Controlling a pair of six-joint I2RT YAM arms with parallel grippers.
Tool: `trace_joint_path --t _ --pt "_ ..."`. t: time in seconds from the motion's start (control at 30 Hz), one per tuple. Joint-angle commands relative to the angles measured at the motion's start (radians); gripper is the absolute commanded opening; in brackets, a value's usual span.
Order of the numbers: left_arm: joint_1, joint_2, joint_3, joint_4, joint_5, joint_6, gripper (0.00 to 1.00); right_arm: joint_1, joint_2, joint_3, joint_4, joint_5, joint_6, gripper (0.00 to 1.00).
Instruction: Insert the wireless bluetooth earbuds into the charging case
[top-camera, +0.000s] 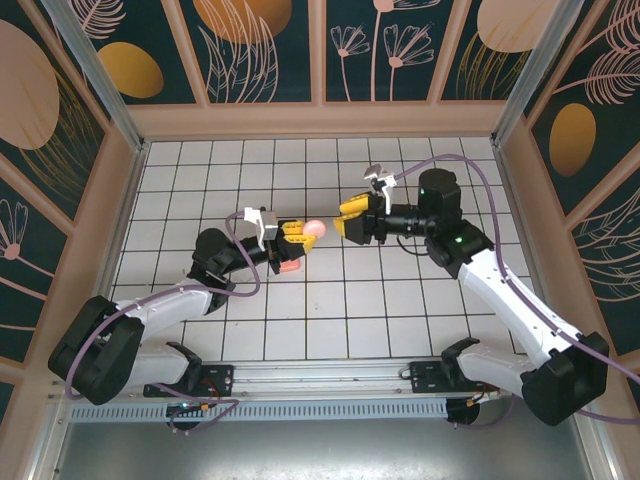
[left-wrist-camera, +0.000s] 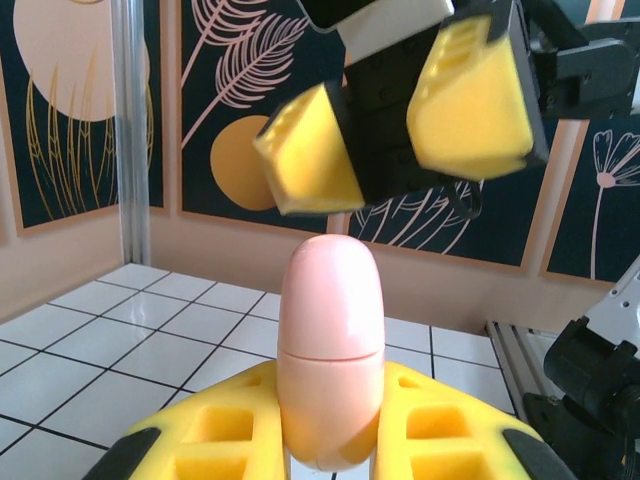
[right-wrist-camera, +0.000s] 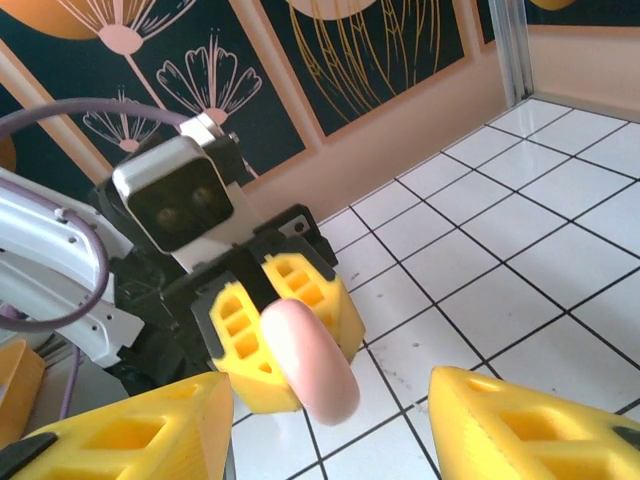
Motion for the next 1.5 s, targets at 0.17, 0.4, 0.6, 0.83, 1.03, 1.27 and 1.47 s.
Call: trace_joint_path --t 0.17,0.4,0.6,0.83,1.03,1.27,1.47 --pt "-0.002 0.018 0.027 0.106 0.031 -0.080 0.08 0.026 0.047 0.022 0.122 -0.104 -0.077 0.54" --pt "-0.001 0.032 0.040 0.131 0.035 -0.119 0.08 0.064 0.098 0.049 0.113 -0.120 -0.096 0.54" --pt "-0.002 0.037 0.040 0.155 0.040 -0.141 0.09 0.067 0.121 0.053 0.138 -0.138 -0.092 0.47" --pt "-0.002 0.035 0.038 0.177 0.044 -0.160 0.09 0.071 0.134 0.056 0.159 -0.157 -0.080 0.37" --pt "-0.001 0.030 0.037 0.181 0.039 -0.170 0.09 0.073 0.145 0.068 0.159 -0.181 -0.082 0.30" --pt "-0.002 0.035 0.040 0.185 0.033 -0.186 0.11 0.080 0.162 0.090 0.133 -0.203 -0.096 0.26" --pt "-0.001 0.035 0.044 0.183 0.030 -0.191 0.11 0.085 0.169 0.096 0.118 -0.205 -0.102 0.29"
